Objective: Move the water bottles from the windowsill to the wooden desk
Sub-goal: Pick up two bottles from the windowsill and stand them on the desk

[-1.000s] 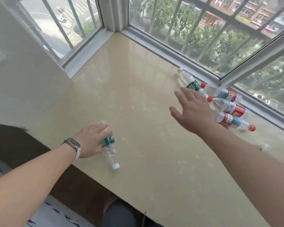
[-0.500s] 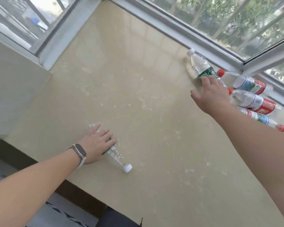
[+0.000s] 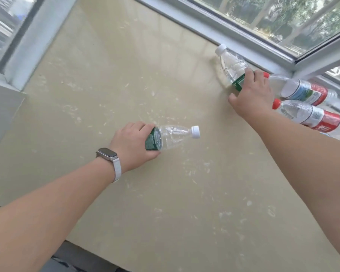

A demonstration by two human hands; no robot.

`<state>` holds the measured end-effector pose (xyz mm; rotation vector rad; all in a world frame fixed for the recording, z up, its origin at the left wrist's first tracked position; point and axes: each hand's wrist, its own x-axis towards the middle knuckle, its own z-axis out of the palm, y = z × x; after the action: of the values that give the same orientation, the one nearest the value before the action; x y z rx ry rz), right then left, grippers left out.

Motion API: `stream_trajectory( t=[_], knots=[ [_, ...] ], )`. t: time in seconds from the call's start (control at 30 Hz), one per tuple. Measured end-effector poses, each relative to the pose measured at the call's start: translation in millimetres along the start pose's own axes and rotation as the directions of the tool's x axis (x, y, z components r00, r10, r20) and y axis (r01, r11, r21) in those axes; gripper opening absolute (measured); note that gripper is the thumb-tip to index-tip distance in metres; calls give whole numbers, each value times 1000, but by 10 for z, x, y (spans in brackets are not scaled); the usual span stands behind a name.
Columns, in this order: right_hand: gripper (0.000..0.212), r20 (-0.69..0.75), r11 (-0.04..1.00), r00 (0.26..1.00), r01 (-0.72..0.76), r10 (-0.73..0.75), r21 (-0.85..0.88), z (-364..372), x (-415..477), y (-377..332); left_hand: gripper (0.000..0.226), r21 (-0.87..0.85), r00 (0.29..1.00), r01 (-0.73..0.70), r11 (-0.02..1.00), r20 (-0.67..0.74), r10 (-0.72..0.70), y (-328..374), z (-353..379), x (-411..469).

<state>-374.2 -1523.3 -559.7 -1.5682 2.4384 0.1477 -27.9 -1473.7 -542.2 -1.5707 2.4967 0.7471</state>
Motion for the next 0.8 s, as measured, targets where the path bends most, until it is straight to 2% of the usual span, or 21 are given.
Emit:
stream_trajectory(
  t=[0.1,0.17,0.27,0.33,0.5,0.67,0.8],
  knots=[
    [76,3,999,1000,-26,27,-38,7,80,-10,71,-142,991,131,981,52,-125,104,9,50],
    [70,28,996,997,-70,72,-48,-23,145,-31,63,-246,977,212,946,83,-197,165,1,77],
    [62,91,993,990,-108,112,-47,-40,226,-21,44,-472,948,319,822,146,-284,230,-7,96],
    [61,116,994,987,-105,110,-43,-40,265,9,40,-565,931,360,743,164,-327,255,-3,107],
    [58,125,993,987,-109,104,36,-76,251,68,41,-613,922,377,694,176,-345,306,-20,98],
    [59,104,986,993,-70,54,149,-113,-10,141,31,-625,910,401,669,190,-368,419,-218,43],
    [64,55,944,995,-91,78,316,-265,-244,126,27,-660,911,400,636,210,-356,542,-378,-16]
  ],
)
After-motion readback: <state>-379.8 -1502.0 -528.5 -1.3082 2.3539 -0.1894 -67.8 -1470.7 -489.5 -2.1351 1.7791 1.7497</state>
